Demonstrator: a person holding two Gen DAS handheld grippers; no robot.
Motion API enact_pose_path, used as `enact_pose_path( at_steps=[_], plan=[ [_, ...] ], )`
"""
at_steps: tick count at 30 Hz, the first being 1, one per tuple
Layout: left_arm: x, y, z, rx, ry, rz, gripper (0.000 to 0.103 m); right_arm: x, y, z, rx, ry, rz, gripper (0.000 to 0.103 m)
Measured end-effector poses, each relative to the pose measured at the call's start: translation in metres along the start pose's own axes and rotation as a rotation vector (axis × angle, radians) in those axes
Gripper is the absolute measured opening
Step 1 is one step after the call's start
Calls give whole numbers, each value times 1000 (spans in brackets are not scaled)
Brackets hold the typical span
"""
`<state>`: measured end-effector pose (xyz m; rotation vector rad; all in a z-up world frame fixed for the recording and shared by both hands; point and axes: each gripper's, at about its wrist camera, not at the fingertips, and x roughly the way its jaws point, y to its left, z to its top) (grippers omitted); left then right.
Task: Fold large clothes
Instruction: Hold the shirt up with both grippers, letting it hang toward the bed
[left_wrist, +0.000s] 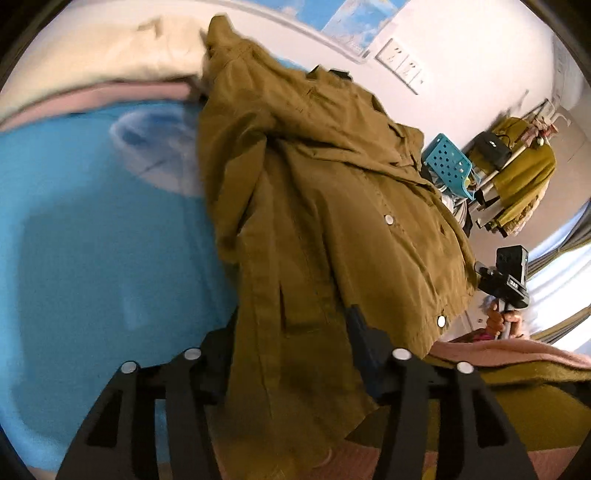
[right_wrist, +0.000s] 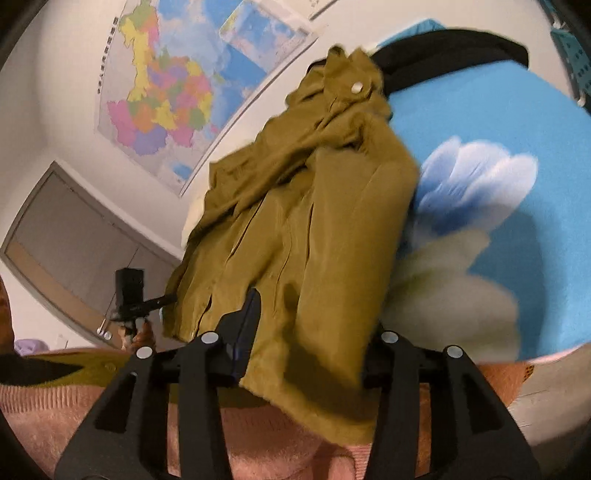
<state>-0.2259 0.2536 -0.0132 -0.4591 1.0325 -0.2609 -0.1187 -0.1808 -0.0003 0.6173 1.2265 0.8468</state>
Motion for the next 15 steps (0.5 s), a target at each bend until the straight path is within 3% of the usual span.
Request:
enact_pose_path(
  at_steps=[1,3,5,6,7,10,15],
  plan=[
    [1,-4,0,10,0,-8,71,2,0,-1,3,-3,14,51],
    [7,-14,0,33,7,-22,78,4,-2,-3,16,-12,45,49],
    [12,-22,-1,64,6,-11,79,2,-2,-5,19,-18,51,28],
    [12,-24,-2,73,2,9,68,0,-3,-7,22,-24,54,16],
    [12,-24,-2,74,1,29,42,-5,-2,-7,30,-44,70,13],
    [5,-11,3,-11,-25,13,11,-20,15,-4,-4,-99,104,10],
    [-38,-12,10,-63,-153,-61,8,-50,55,6,-101,-200,145,4]
  ],
)
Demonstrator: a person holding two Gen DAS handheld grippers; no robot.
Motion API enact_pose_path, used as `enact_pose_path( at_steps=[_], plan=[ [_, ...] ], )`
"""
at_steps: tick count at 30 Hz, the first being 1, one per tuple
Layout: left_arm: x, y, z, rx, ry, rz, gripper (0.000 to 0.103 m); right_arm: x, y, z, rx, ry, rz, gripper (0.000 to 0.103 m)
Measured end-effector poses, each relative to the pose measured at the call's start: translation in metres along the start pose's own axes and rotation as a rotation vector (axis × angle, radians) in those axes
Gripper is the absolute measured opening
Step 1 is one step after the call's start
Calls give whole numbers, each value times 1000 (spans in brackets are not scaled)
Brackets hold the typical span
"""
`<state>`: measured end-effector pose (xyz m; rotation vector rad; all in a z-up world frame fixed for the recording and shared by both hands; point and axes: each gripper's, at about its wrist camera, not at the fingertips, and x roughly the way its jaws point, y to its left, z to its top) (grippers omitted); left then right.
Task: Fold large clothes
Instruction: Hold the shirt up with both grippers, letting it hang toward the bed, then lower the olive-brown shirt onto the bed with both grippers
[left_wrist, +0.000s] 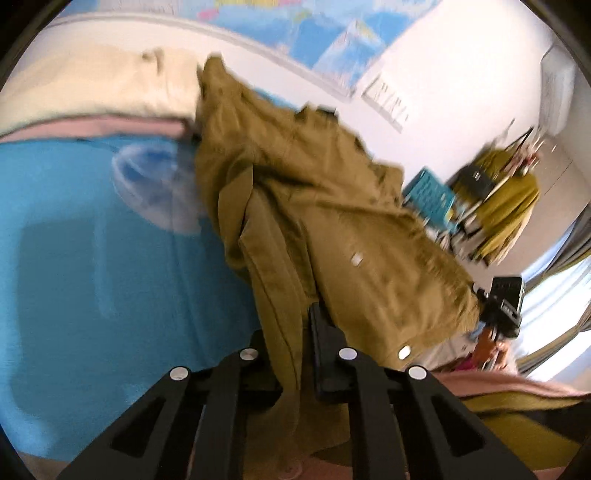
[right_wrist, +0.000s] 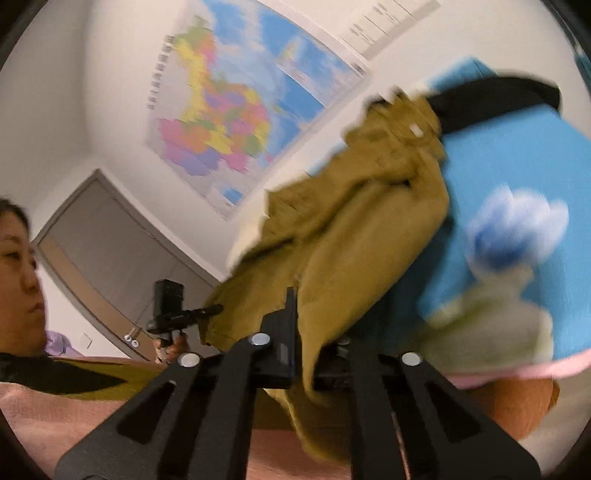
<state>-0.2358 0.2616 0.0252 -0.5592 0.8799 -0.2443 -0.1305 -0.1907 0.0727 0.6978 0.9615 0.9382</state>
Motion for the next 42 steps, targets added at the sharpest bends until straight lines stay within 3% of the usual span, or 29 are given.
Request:
enact_pose_path(
  at_steps=[6,9,17,25,29,34,42],
  plan=[
    [-36,-8,7,1,-95,-48,8,-19,33,16,-72,-88,33,4],
    [-48,-3,11,-34,-126,-94,8,-24,25,25,-13,-156,57,4],
    [-34,25,50,-193,-78,-129,8,-3,8,63,24,-175,68,4],
    [-48,21,118,-164,-129,-55,4,27,-4,126,39,-178,66,4],
    [-34,15,139,-132,-111,-14,3,52,-13,156,62,-162,55,4],
    [-22,26,174,-162,-104,22,3,72,-28,185,103,-150,31,4],
    [6,33,229,-150,-62,89,3,107,-66,223,171,-117,-55,4]
  ],
)
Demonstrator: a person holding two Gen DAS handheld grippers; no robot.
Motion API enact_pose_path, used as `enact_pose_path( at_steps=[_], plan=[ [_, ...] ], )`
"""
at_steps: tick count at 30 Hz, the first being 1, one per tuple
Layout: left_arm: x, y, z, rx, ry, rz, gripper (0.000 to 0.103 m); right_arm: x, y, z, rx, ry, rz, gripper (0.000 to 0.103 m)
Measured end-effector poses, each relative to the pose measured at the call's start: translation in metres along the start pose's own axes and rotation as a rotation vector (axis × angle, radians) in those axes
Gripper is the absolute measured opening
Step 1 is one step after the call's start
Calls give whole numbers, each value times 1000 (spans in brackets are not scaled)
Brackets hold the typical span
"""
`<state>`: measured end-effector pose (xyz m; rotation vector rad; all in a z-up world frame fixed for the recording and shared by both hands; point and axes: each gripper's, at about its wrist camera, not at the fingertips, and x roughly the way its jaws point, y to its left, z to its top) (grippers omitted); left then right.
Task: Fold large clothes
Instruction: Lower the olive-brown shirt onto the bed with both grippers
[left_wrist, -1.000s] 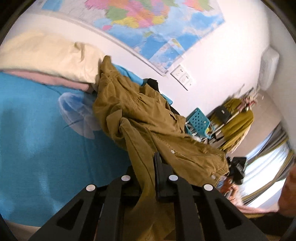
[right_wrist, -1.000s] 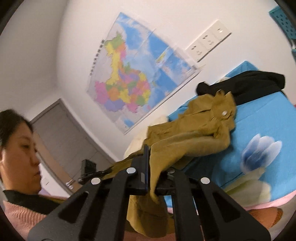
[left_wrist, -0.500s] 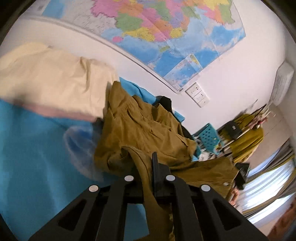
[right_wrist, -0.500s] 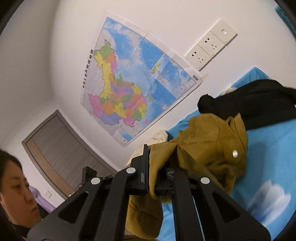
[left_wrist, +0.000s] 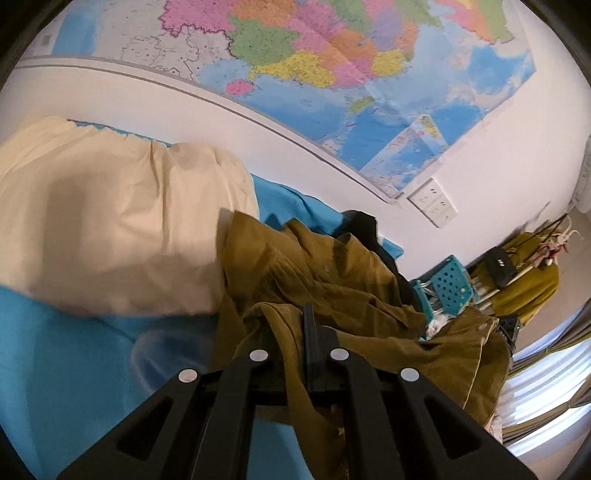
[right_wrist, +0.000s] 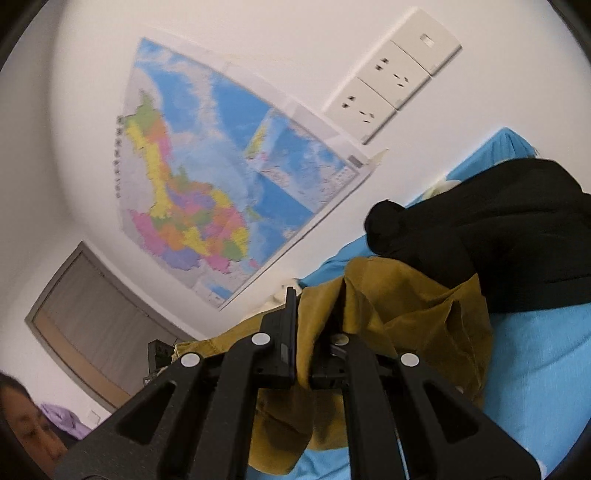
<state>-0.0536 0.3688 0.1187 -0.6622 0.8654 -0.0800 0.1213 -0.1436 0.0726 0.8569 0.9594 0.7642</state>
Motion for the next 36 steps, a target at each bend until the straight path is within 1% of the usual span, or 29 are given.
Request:
enact_pose_path(
  at_steps=[4,8,14,20,22,24,25,26,27,28,31,33,34,35,36],
  plan=[
    [21,2,25,-14,25,39,3,22,-17,13,37,22,-31,4],
    [43,7,42,-13,45,87,3,43,-35,25,77,39,-64,4],
    [70,20,57,-33,75,160,3,74,-68,34,159,65,-116,5],
    [96,31,65,-61,106,220,5,97,-91,37,206,85,-181,6],
    [102,33,67,-67,110,244,6,101,-98,36,224,84,-204,9],
    [107,34,67,-67,115,266,7,102,-103,37,235,74,-222,15],
    [110,34,68,-67,118,280,7,101,-102,37,228,62,-224,24],
    [112,34,68,-66,117,285,7,98,-97,37,205,46,-214,32],
    [113,34,68,-63,117,292,7,95,-92,36,190,32,-206,57],
    [114,33,68,-60,116,298,7,89,-84,36,168,13,-198,65],
    [114,34,66,-62,106,306,7,74,-45,28,12,-4,-190,65],
    [113,35,65,-71,102,298,8,75,-19,16,-114,32,-192,65],
    [113,35,65,-73,98,297,9,83,-1,3,-225,74,-249,65],
    [113,34,65,-73,97,299,10,90,7,-5,-281,103,-282,65],
    [112,32,65,-71,95,299,11,105,14,-18,-357,152,-335,65]
  ],
)
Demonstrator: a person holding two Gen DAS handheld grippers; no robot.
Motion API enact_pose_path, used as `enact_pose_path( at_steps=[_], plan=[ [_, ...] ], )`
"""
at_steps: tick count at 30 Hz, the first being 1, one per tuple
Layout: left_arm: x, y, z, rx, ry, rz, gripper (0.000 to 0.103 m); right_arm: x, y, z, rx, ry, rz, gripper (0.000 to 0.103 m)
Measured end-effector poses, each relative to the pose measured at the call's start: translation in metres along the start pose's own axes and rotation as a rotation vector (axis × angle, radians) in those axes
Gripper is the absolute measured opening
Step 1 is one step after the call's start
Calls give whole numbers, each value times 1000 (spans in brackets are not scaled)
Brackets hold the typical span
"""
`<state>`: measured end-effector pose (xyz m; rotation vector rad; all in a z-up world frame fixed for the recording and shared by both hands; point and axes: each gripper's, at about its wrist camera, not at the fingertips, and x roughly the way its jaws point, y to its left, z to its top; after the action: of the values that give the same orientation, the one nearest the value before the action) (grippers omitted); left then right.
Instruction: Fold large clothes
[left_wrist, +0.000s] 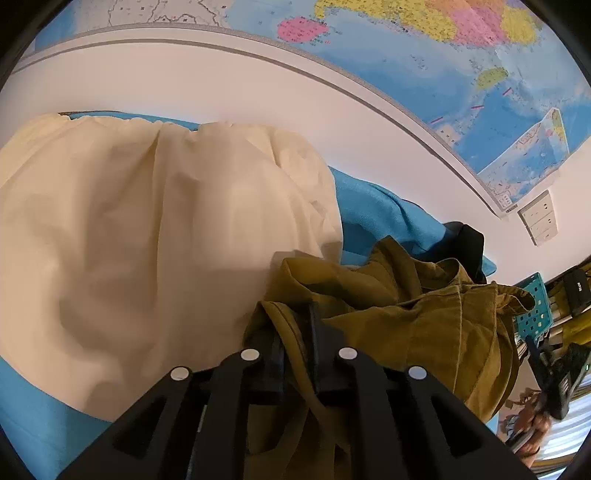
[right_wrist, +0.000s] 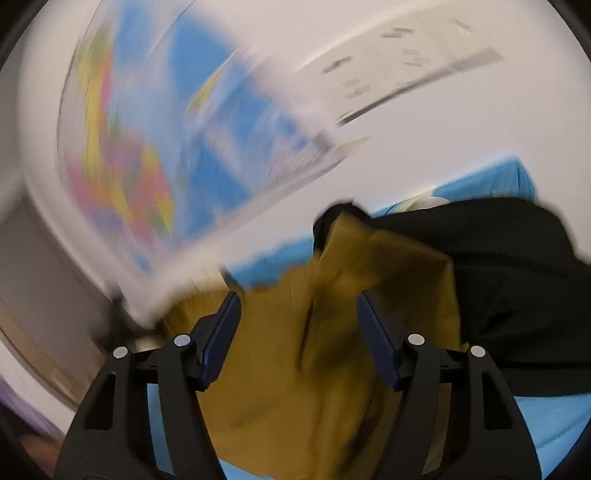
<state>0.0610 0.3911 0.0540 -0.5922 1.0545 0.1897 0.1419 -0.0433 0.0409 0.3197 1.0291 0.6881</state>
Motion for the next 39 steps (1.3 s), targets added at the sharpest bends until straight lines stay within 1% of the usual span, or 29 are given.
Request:
enact_pose_path(
  at_steps=[1,2,3,4,5,6,7,8,10,13,16,18,19,20,22,23,24,25,26,27,28,29,31,32,33,34,36,37,39],
  plan=[
    [-2,-1,-1,6,-6,-1,13,11,8,-5,-45,35,-38,65],
    [-3,-3,-2,10,-10,-1,14,23,13,-9,-81,69,-75,60],
    [-4,-4,-4,11,-12,-4,19,41,15,-15,-112,112,-126,57],
    [-7,-4,-6,12,-15,-8,23,52,13,-19,-116,138,-152,47],
    [-13,-5,-9,16,-23,-20,26,60,8,-22,-114,148,-166,42],
    [-18,-6,-12,27,-32,-30,31,66,2,-23,-97,146,-167,33],
    [-24,-8,-15,40,-42,-43,40,68,-1,-23,-83,139,-169,21],
    [-35,-9,-21,50,-74,-48,43,68,-5,-21,-75,123,-185,12],
    [-50,-13,-31,81,-130,-35,56,62,-7,-17,-81,83,-185,2],
    [-70,-28,-48,186,-184,-48,57,53,-4,-6,-83,34,-180,2],
    [-66,-56,-65,333,-178,-73,60,53,4,3,-95,-4,-183,2],
    [-44,-76,-73,415,-129,-60,60,58,3,4,-89,-10,-190,2],
    [-26,-85,-77,454,-87,-60,60,68,1,1,-106,9,-226,2],
    [-12,-89,-80,470,-63,-42,60,77,-4,-2,-95,29,-246,2],
    [20,-92,-80,468,-6,5,59,92,-16,-6,-54,84,-243,2],
    [35,-90,-78,461,6,34,58,92,-21,-8,-29,90,-236,2],
    [40,-90,-78,459,-3,44,57,85,-23,-8,-13,76,-215,3],
    [39,-89,-79,461,-21,41,57,78,-22,-8,-9,64,-205,12],
    [35,-89,-80,461,-32,30,57,67,-20,-9,-13,43,-194,18],
    [25,-87,-82,457,-56,3,60,49,-17,-10,-25,12,-167,31],
    [12,-84,-84,457,-87,-24,64,34,-15,-12,-29,-14,-150,43],
    [-2,-78,-89,465,-121,-38,66,18,-14,-15,-28,-44,-139,48],
    [-31,-62,-98,456,-203,-48,84,-18,-17,-27,-15,-88,-112,60],
    [-40,-54,-102,440,-224,-52,86,-31,-20,-34,-2,-94,-104,72],
    [-51,-43,-106,413,-248,-48,88,-45,-27,-46,20,-94,-105,77],
    [-58,-34,-110,389,-264,-35,90,-52,-31,-54,34,-89,-120,82],
    [-65,-15,-119,348,-273,8,96,-62,-44,-75,63,-53,-139,84],
    [-63,-6,-125,340,-262,27,96,-61,-50,-85,83,-31,-128,85],
    [-54,0,-128,334,-223,25,96,-53,-59,-97,119,12,-97,85]
  ],
)
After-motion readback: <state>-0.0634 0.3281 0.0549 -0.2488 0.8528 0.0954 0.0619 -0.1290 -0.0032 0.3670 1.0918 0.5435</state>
